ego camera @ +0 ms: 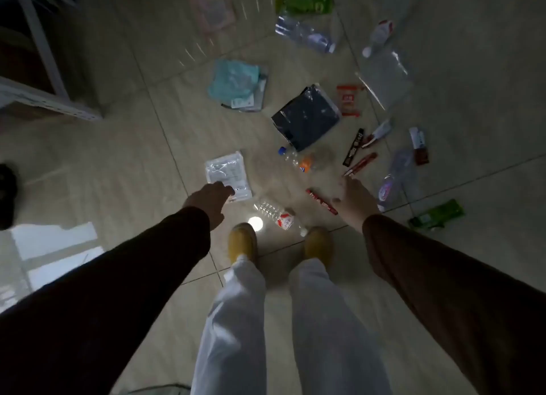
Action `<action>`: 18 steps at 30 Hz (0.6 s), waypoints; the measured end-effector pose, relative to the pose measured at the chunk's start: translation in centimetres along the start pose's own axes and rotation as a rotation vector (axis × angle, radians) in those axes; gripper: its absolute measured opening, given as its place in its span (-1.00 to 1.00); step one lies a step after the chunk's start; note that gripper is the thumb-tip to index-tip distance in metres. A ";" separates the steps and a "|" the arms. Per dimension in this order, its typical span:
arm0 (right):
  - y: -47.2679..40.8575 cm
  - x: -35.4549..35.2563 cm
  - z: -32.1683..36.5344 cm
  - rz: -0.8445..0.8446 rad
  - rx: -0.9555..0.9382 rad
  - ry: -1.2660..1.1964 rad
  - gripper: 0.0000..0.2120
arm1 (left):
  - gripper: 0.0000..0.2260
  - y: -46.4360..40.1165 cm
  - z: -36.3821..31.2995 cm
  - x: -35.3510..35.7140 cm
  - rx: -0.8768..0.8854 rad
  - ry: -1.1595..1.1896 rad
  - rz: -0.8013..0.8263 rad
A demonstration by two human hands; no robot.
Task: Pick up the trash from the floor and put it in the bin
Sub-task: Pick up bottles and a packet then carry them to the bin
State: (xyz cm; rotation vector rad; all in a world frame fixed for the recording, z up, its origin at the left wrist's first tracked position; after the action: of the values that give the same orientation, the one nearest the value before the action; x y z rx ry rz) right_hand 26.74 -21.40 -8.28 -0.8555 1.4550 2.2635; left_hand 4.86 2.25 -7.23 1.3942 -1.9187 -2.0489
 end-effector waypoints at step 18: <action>-19.6 22.5 -10.0 -0.149 -0.035 0.459 -0.50 | -0.41 -28.7 4.7 15.6 0.519 -0.856 -0.241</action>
State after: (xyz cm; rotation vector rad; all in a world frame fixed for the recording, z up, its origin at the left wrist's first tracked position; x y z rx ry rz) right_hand 23.39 -23.19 -39.51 -1.5171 1.4680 2.0728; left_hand 8.16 4.61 -40.03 0.8564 -2.8903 -2.6861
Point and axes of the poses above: each hand's wrist, its own y-axis away from the middle knuckle, its own x-axis out of the palm, z = x × y, the point moved 9 cm from there along -y, towards the middle knuckle, and after that the axes turned 5 degrees about y, right-handed, at the moved point
